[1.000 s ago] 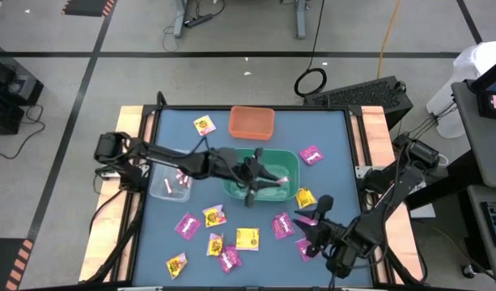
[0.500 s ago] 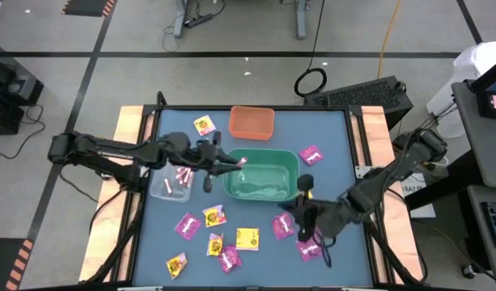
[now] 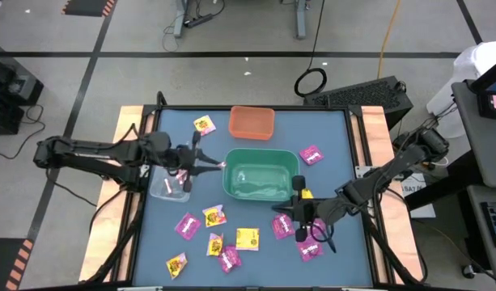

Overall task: Sort candy
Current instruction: Put the orange candy into the transparent bin

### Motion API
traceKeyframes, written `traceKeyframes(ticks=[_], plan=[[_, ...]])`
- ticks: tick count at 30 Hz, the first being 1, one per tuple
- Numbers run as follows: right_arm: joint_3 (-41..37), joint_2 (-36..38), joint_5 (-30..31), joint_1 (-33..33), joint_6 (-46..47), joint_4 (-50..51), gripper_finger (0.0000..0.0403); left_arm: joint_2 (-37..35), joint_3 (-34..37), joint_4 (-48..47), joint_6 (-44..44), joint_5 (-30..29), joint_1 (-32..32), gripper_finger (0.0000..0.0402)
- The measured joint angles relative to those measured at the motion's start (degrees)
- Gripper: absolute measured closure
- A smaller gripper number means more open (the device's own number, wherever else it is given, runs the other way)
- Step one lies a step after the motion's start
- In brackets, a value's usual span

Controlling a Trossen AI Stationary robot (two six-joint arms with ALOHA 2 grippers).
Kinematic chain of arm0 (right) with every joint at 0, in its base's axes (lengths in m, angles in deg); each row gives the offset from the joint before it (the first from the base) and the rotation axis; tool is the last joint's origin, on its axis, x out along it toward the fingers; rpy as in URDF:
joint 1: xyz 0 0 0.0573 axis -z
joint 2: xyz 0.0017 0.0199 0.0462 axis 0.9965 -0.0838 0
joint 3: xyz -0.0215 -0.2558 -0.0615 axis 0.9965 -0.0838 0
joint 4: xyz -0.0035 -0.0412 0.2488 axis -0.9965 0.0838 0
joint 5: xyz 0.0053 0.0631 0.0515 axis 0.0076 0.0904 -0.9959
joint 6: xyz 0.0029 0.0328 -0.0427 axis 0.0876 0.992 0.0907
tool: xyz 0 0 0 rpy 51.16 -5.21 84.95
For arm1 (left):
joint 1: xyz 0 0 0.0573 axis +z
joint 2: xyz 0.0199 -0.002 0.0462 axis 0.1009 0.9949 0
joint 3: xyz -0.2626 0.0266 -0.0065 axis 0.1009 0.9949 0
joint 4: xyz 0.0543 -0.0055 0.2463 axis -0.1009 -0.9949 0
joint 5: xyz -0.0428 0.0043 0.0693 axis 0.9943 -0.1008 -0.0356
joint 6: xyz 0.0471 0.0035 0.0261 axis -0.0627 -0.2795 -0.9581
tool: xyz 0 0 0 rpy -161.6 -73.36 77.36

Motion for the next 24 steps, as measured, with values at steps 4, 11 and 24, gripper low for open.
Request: traceKeyframes(ticks=[4,11,24], plan=[[-1.0,0.0,0.1,0.2,-0.8,-1.6,0.0395,-0.7,0.0,0.1,-16.3,0.0,-0.8,0.0351],[-1.0,0.0,0.2,1.4,-1.4,-1.7,0.0394,-0.8,0.0,0.1,-37.8,-2.9,-1.0,0.0339],[-1.0,0.0,0.1,2.8,-1.5,-1.6,0.0394,-0.8,0.0,0.2,-51.8,-4.1,-1.0,0.0331]])
